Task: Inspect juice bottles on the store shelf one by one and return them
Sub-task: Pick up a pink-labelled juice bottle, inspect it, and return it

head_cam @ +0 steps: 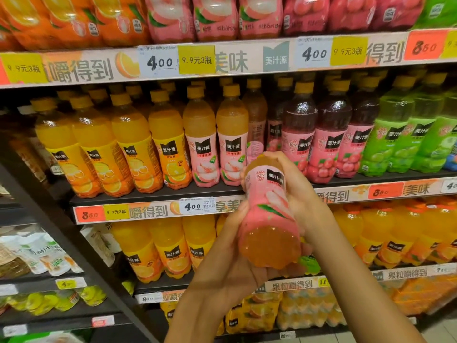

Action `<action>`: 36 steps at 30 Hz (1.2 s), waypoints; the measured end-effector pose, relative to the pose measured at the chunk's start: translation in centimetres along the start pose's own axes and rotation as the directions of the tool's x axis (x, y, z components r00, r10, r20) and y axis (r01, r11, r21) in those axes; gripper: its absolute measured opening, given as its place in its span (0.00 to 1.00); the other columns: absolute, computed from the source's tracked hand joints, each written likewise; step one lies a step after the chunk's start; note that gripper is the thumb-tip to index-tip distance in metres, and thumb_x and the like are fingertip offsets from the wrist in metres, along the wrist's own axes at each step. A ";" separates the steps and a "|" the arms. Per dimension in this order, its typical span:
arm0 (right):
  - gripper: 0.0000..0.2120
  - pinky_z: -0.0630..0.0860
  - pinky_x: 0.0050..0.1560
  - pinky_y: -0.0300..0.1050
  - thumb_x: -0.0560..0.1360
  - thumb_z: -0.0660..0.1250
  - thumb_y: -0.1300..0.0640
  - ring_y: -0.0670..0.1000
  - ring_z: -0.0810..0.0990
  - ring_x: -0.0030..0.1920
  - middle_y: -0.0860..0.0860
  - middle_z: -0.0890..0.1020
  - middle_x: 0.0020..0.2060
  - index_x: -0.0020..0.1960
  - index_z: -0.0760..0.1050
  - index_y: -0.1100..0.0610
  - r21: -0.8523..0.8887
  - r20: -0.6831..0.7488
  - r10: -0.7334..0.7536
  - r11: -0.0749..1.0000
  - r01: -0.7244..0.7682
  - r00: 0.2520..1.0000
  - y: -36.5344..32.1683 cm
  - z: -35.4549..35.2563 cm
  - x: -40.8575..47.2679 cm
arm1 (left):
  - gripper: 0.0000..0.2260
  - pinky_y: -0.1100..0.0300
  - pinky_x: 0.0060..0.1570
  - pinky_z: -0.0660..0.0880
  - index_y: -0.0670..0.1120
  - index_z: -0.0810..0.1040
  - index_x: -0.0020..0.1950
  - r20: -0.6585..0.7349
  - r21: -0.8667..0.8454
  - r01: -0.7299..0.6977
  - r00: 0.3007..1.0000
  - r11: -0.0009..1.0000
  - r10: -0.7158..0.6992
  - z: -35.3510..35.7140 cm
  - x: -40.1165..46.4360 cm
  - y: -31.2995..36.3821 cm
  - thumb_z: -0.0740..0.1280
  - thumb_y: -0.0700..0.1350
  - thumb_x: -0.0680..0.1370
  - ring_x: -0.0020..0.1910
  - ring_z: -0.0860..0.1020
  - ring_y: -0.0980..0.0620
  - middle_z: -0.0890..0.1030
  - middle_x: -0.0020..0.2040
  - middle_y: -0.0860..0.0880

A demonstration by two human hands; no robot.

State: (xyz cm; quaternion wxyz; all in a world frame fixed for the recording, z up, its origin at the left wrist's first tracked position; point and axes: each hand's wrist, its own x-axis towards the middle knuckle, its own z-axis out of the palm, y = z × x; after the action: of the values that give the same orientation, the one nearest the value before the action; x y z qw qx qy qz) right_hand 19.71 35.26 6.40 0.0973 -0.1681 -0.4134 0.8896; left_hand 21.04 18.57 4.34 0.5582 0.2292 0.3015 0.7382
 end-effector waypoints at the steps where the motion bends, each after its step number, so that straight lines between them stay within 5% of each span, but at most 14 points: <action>1: 0.13 0.75 0.44 0.47 0.77 0.61 0.52 0.54 0.77 0.38 0.59 0.76 0.40 0.48 0.73 0.63 0.008 0.018 -0.016 1.000 0.016 1.000 -0.4 0.2 -0.1 | 0.31 0.53 0.39 0.80 0.37 0.77 0.60 0.033 0.010 0.004 0.999 1.000 -0.004 -0.2 0.0 0.0 0.75 0.57 0.66 0.44 0.82 0.40 0.81 0.50 0.37; 5: 0.14 0.78 0.48 0.49 0.73 0.66 0.53 0.55 0.80 0.42 0.58 0.80 0.42 0.52 0.74 0.62 0.052 0.148 -0.185 0.982 0.179 0.972 -1.7 0.2 -0.2 | 0.26 0.53 0.38 0.79 0.42 0.79 0.60 0.039 0.125 -0.006 0.999 0.992 0.002 -0.9 0.2 -0.3 0.72 0.58 0.69 0.46 0.82 0.42 0.81 0.55 0.39; 10: 0.22 0.79 0.54 0.54 0.72 0.67 0.47 0.58 0.81 0.53 0.59 0.82 0.53 0.61 0.76 0.59 -0.103 0.207 -0.296 0.941 0.321 0.933 -2.4 0.3 -1.0 | 0.30 0.51 0.37 0.80 0.43 0.78 0.60 -0.008 0.262 -0.072 0.997 0.962 0.077 -1.3 0.6 -0.6 0.76 0.59 0.65 0.46 0.82 0.43 0.81 0.55 0.40; 13: 0.22 0.79 0.55 0.56 0.71 0.69 0.46 0.59 0.80 0.53 0.60 0.81 0.52 0.59 0.77 0.58 -0.174 0.194 -0.292 0.929 0.326 0.937 -2.1 0.7 -1.7 | 0.38 0.51 0.43 0.80 0.43 0.74 0.62 -0.093 0.408 -0.115 0.982 0.905 0.167 -1.6 1.0 -0.9 0.77 0.62 0.60 0.50 0.81 0.42 0.80 0.55 0.38; 17: 0.15 0.78 0.55 0.53 0.73 0.67 0.50 0.57 0.81 0.50 0.59 0.81 0.51 0.56 0.78 0.56 -0.216 0.227 -0.396 0.870 0.443 0.890 -1.6 1.0 -2.7 | 0.30 0.47 0.52 0.78 0.52 0.76 0.60 -0.103 0.583 -0.143 0.963 0.800 0.247 -2.2 1.2 -0.8 0.75 0.63 0.62 0.55 0.80 0.42 0.83 0.55 0.44; 20: 0.15 0.80 0.49 0.47 0.71 0.70 0.52 0.54 0.82 0.49 0.56 0.83 0.50 0.56 0.79 0.53 -0.240 0.244 -0.509 0.793 0.561 0.825 -1.6 1.1 -3.3 | 0.21 0.57 0.44 0.80 0.52 0.74 0.60 -0.065 0.683 -0.197 0.943 0.703 0.327 -2.6 1.6 -0.3 0.72 0.53 0.69 0.48 0.83 0.49 0.83 0.50 0.47; 24: 0.17 0.78 0.54 0.50 0.69 0.70 0.50 0.54 0.81 0.56 0.52 0.82 0.56 0.58 0.77 0.47 -0.353 0.366 -0.605 0.613 0.707 0.707 -1.2 1.4 -4.0 | 0.23 0.62 0.35 0.77 0.49 0.73 0.56 -0.095 0.741 -0.230 0.894 0.631 0.437 -2.8 2.3 -0.4 0.74 0.49 0.64 0.38 0.80 0.53 0.81 0.43 0.46; 27: 0.22 0.78 0.56 0.50 0.70 0.71 0.50 0.54 0.79 0.60 0.52 0.81 0.59 0.63 0.73 0.46 -0.365 0.491 -0.591 0.528 0.767 0.640 -1.0 1.3 -4.7 | 0.24 0.59 0.42 0.79 0.52 0.72 0.59 -0.052 0.782 -0.299 0.843 0.547 0.535 -3.2 2.5 -0.4 0.75 0.47 0.65 0.46 0.81 0.49 0.81 0.49 0.47; 30: 0.28 0.77 0.55 0.43 0.70 0.73 0.47 0.51 0.79 0.60 0.49 0.80 0.60 0.67 0.69 0.48 -0.368 0.562 -0.489 0.575 0.731 0.667 -0.9 1.3 -5.3 | 0.26 0.66 0.45 0.77 0.54 0.71 0.61 -0.019 0.799 -0.359 0.787 0.483 0.617 -3.8 2.8 0.0 0.74 0.37 0.68 0.50 0.81 0.56 0.81 0.52 0.54; 36: 0.28 0.74 0.59 0.44 0.66 0.73 0.62 0.52 0.77 0.63 0.51 0.78 0.60 0.64 0.71 0.52 -0.383 0.678 -0.352 0.581 0.718 0.645 -0.5 1.0 -5.7 | 0.25 0.68 0.47 0.75 0.45 0.71 0.62 -0.045 0.792 -0.368 0.760 0.487 0.648 -4.9 3.2 0.1 0.72 0.33 0.67 0.53 0.80 0.56 0.82 0.54 0.51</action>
State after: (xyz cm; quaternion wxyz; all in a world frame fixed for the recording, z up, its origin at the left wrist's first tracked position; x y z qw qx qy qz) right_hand 24.65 33.09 8.62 0.1937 0.2036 -0.7235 0.6305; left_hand 16.80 20.70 0.88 0.1042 0.3849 0.5829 0.7080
